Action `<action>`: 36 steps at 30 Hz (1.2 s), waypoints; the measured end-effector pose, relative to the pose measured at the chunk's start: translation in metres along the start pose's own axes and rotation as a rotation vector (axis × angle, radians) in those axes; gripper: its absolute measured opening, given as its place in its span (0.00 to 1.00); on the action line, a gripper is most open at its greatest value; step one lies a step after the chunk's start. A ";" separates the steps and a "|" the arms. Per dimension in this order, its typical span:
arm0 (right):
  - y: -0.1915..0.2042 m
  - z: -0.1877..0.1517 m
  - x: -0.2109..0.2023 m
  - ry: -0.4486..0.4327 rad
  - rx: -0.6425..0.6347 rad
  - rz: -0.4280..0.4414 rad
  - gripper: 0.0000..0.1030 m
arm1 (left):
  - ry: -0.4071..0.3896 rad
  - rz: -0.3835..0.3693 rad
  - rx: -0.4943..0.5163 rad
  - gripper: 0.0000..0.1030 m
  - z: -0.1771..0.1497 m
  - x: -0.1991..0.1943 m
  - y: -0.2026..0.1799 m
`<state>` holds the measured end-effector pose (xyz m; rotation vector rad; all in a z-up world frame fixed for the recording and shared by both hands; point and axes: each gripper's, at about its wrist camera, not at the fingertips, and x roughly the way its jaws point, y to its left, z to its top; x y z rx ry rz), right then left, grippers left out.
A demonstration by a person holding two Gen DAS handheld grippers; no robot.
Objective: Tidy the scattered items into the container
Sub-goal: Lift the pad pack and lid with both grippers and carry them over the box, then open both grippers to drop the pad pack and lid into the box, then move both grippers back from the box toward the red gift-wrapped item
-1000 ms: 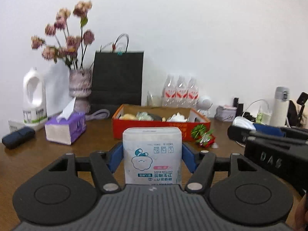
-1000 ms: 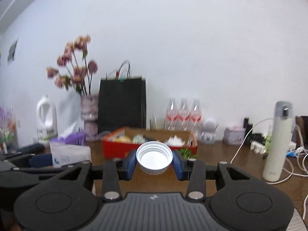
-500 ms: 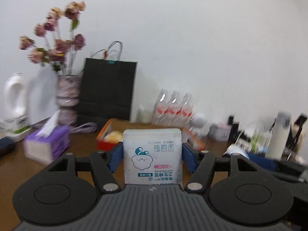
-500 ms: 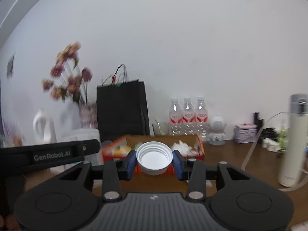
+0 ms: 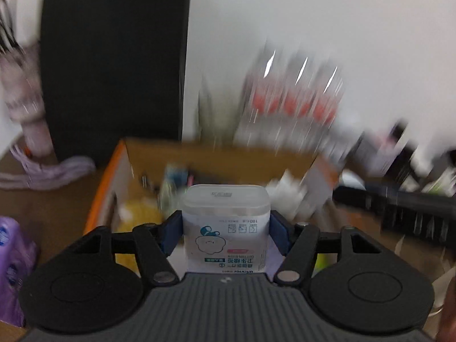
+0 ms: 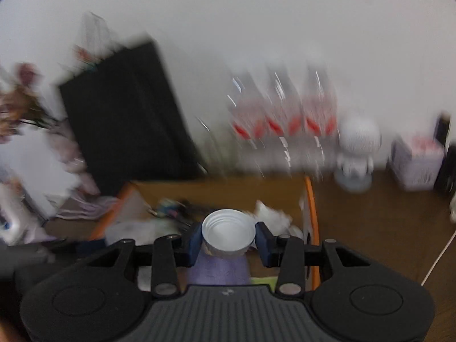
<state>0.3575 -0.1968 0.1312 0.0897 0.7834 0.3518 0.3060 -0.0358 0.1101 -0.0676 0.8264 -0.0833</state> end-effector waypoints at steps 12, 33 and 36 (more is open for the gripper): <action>-0.001 -0.007 0.134 0.319 -0.035 -0.150 0.39 | 0.118 0.116 0.135 0.67 0.004 0.073 -0.036; 0.015 -0.008 0.010 0.122 0.015 0.021 0.74 | -0.237 0.179 -0.059 0.97 -0.051 -0.138 0.064; 0.024 -0.019 -0.015 0.026 0.024 0.024 0.74 | -0.340 0.223 -0.078 1.00 -0.063 -0.151 0.063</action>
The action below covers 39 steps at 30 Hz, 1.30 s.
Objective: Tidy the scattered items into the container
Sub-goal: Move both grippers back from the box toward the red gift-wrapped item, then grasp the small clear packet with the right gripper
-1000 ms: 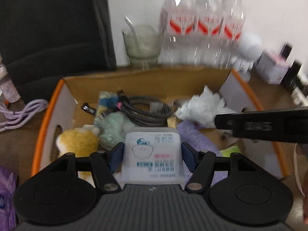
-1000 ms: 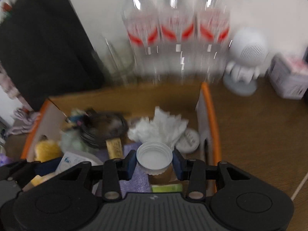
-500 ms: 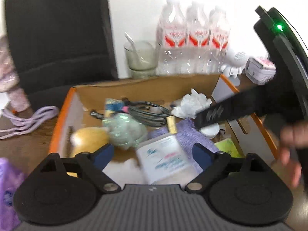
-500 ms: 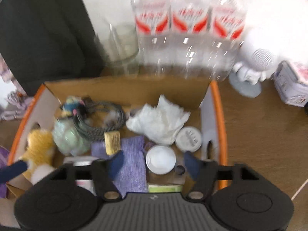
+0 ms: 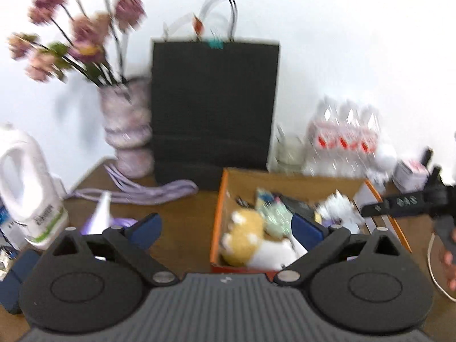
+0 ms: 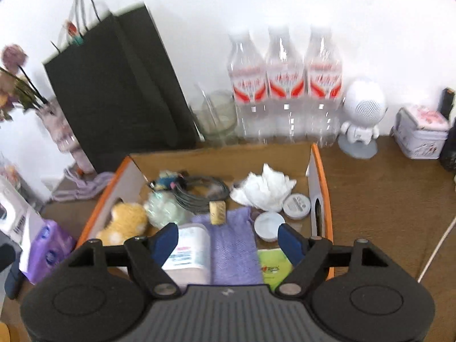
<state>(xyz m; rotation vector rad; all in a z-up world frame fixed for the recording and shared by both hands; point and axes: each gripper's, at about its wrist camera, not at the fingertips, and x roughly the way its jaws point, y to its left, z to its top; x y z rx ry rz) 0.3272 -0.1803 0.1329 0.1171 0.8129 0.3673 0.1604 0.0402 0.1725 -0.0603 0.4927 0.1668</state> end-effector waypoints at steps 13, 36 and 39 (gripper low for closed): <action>0.043 -0.109 -0.089 -0.359 -0.134 0.007 0.80 | -0.210 -0.059 0.092 1.00 -0.069 -0.069 -0.002; -0.014 -0.281 -0.135 -0.282 0.025 -0.178 0.83 | -0.004 -0.245 0.210 1.00 -0.204 -0.103 -0.056; -0.028 -0.240 -0.095 -0.224 0.043 -0.210 0.74 | 0.016 -0.242 0.242 1.00 -0.187 -0.073 -0.069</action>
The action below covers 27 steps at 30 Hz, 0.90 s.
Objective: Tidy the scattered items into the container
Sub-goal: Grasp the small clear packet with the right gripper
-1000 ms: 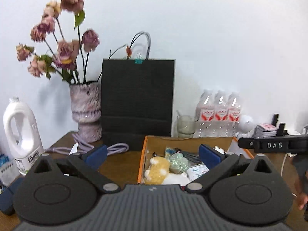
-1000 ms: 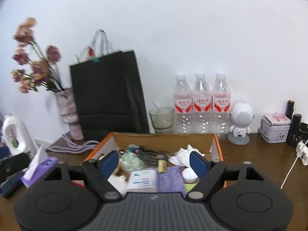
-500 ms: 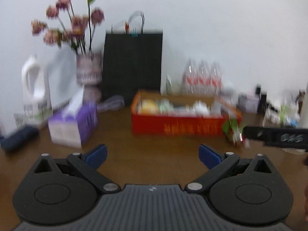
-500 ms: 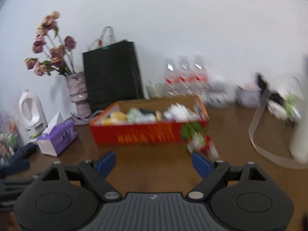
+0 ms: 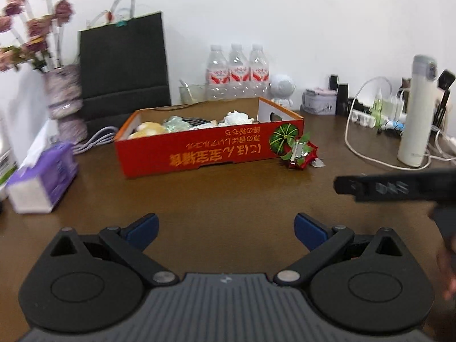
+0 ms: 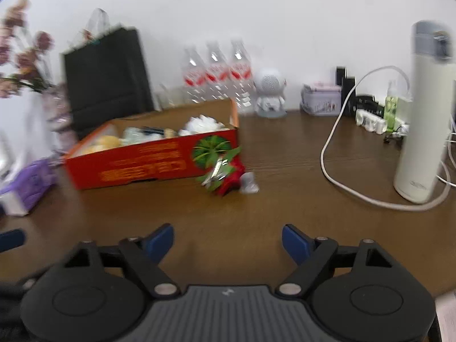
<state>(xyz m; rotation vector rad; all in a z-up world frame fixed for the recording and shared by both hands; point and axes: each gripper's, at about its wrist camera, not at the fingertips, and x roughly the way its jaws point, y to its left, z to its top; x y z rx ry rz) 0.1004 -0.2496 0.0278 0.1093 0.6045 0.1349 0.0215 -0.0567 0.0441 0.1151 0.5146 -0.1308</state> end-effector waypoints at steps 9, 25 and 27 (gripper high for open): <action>-0.015 0.049 0.082 -0.042 0.038 0.031 0.58 | 0.023 -0.111 -0.034 0.98 0.033 0.070 0.002; -0.066 0.045 0.092 -0.002 0.111 -0.048 0.43 | 0.092 -0.368 0.008 0.29 0.062 0.166 -0.066; -0.060 0.044 0.093 0.005 0.082 -0.003 0.43 | 0.092 -0.362 0.020 0.26 0.059 0.159 -0.060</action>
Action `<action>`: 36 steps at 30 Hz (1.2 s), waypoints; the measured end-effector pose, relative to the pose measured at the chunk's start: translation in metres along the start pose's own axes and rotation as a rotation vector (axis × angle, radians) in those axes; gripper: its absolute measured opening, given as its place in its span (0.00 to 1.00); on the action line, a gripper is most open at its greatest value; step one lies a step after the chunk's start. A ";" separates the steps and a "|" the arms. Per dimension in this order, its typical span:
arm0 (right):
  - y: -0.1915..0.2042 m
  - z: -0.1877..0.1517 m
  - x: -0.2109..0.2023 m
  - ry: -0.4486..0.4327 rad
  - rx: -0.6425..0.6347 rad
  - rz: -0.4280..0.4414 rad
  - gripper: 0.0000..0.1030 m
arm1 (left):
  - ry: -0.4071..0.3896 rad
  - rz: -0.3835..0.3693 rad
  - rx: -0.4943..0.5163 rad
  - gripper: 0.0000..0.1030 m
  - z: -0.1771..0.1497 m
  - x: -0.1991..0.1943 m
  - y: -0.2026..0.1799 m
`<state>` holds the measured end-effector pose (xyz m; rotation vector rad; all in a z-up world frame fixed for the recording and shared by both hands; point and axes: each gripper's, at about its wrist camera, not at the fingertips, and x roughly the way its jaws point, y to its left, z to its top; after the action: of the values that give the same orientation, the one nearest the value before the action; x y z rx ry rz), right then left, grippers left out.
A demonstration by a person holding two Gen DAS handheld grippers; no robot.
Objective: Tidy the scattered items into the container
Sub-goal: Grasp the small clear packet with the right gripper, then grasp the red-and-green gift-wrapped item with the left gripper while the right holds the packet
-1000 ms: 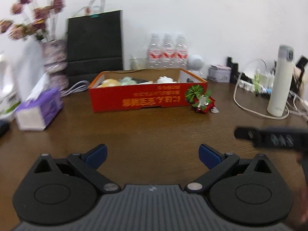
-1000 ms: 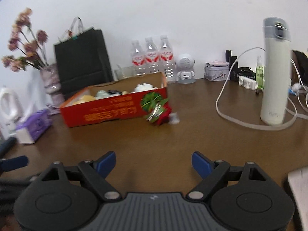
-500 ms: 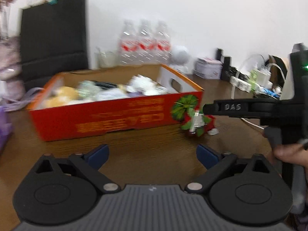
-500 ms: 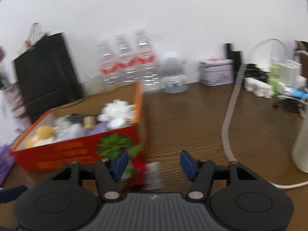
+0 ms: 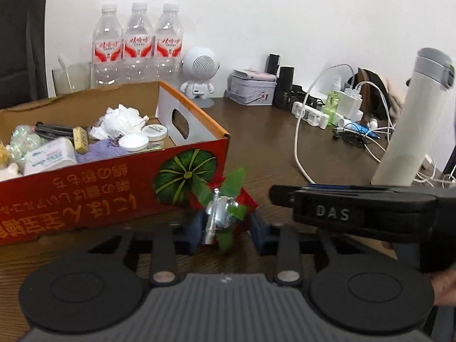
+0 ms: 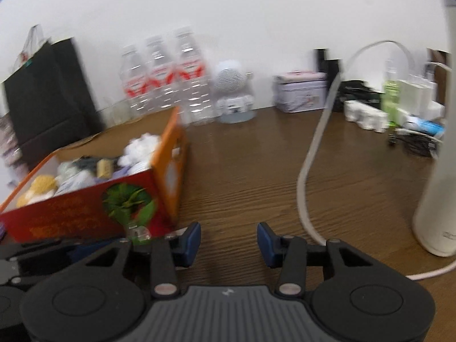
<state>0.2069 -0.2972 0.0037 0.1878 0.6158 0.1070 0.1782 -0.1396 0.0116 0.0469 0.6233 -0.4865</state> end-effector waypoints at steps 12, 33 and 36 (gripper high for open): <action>0.057 -0.012 0.014 0.049 -0.259 0.033 0.22 | -0.043 0.164 -0.086 0.03 -0.027 -0.084 0.043; 0.086 -0.069 -0.119 -0.104 -0.205 0.128 0.16 | -0.162 0.194 -0.143 0.79 -0.074 -0.180 0.036; 0.089 -0.077 -0.134 -0.108 -0.225 0.128 0.16 | -0.139 0.102 -0.169 0.96 -0.061 -0.148 0.048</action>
<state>0.0496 -0.2201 0.0354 0.0147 0.4798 0.2869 0.0619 -0.0230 0.0419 -0.1142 0.5213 -0.3344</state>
